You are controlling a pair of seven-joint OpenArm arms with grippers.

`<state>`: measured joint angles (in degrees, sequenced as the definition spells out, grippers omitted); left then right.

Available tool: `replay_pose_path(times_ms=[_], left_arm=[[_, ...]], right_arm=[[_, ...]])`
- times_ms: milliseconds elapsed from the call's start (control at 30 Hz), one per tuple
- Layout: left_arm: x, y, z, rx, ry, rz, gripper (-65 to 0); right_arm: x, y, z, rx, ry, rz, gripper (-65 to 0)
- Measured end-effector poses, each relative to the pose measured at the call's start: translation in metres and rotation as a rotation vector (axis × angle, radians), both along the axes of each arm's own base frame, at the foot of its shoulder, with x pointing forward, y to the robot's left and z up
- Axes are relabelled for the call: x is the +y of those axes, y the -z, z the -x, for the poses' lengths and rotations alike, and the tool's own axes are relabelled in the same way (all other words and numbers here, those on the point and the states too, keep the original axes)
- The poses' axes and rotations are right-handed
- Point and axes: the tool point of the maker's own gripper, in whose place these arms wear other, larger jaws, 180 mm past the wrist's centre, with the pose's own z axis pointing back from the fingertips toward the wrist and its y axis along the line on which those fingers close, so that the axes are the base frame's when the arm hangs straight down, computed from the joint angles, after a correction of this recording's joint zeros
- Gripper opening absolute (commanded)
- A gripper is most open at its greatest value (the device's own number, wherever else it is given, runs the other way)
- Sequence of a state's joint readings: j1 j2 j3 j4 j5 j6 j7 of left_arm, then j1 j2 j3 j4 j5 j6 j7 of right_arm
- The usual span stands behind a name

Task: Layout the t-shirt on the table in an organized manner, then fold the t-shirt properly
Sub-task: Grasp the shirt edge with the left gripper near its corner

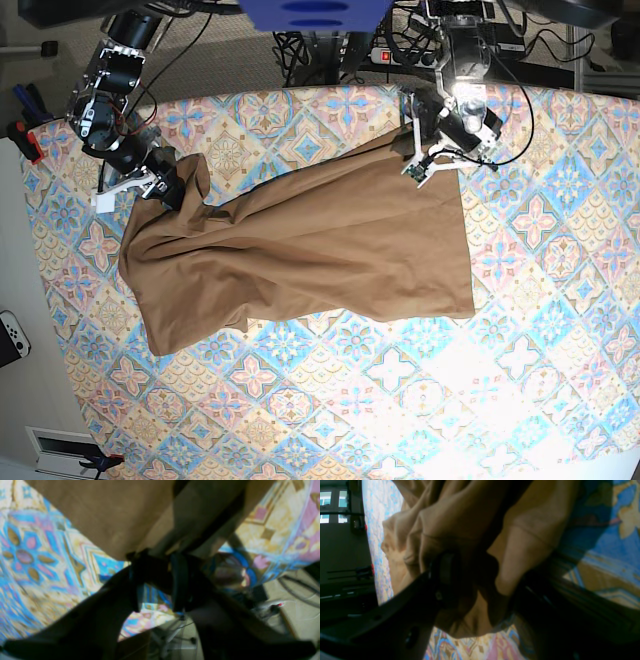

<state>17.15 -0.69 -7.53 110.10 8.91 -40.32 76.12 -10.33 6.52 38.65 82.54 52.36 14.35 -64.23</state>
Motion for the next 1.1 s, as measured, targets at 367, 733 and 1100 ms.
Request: replay_pose_path(times_ms=[367, 733, 1100], left_arm=[[0.004, -0.029, -0.007, -0.098, -0.003, -0.027, -28.9], [0.014, -0.016, -0.002, -0.051, 0.005, -0.050, -28.2], [0.002, -0.004, -0.003, -0.054, 0.018, 0.011, -37.6]], right_arm=[[-0.001, 0.002, 0.007, 0.006, 0.005, -0.004, -37.5], [-0.001, 0.002, 0.007, 0.006, 0.006, -0.003, -37.5], [-0.001, 0.003, 0.007, 0.006, 0.006, -0.003, -37.5]])
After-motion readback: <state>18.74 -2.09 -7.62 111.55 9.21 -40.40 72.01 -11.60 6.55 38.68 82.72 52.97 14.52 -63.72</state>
